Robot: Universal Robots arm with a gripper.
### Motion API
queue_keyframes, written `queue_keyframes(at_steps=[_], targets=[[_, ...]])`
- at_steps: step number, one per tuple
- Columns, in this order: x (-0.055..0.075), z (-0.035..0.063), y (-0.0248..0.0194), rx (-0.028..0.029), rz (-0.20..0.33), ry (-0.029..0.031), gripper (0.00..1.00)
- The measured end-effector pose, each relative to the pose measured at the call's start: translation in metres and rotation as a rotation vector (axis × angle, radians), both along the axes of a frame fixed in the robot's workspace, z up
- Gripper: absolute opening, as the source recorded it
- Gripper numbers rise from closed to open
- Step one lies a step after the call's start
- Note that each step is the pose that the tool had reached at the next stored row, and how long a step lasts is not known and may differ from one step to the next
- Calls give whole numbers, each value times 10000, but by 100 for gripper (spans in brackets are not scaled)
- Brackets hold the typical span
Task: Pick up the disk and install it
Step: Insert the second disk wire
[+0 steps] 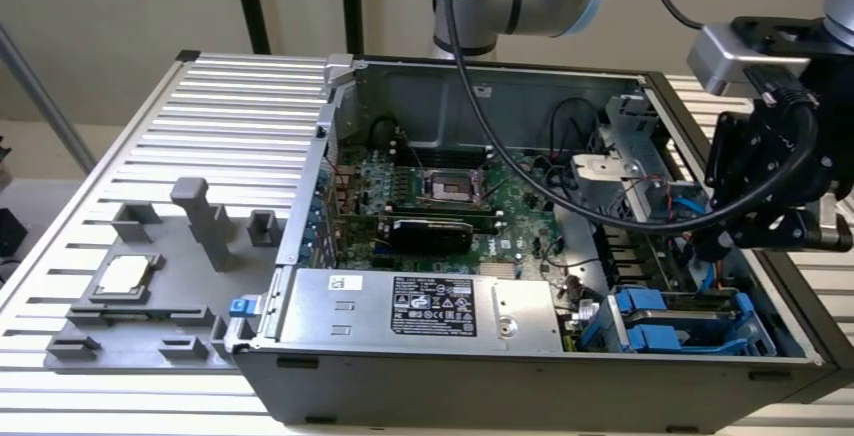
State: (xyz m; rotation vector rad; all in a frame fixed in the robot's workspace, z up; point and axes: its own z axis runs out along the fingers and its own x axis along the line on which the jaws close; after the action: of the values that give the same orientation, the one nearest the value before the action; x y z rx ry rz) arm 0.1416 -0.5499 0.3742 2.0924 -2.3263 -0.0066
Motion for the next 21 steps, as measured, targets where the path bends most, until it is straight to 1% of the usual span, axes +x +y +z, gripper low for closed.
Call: queue_keyframes(at_steps=[2,3,6,7,8,9,10,15,18,21], targets=[[-44,-2,-8,4,-1,-14,17],[-86,-2,-12,4,0,-43,17],[-209,-1,-23,4,-2,-154,17],[-240,-2,-29,3,-1,-202,17],[-251,-8,-37,7,0,-262,17],[-252,-16,-47,10,-1,-309,17],[-252,-28,-59,15,0,-344,17],[-253,-90,-130,21,0,-460,17],[-253,-129,-158,26,4,-531,17],[-253,-168,-169,25,8,-596,17]])
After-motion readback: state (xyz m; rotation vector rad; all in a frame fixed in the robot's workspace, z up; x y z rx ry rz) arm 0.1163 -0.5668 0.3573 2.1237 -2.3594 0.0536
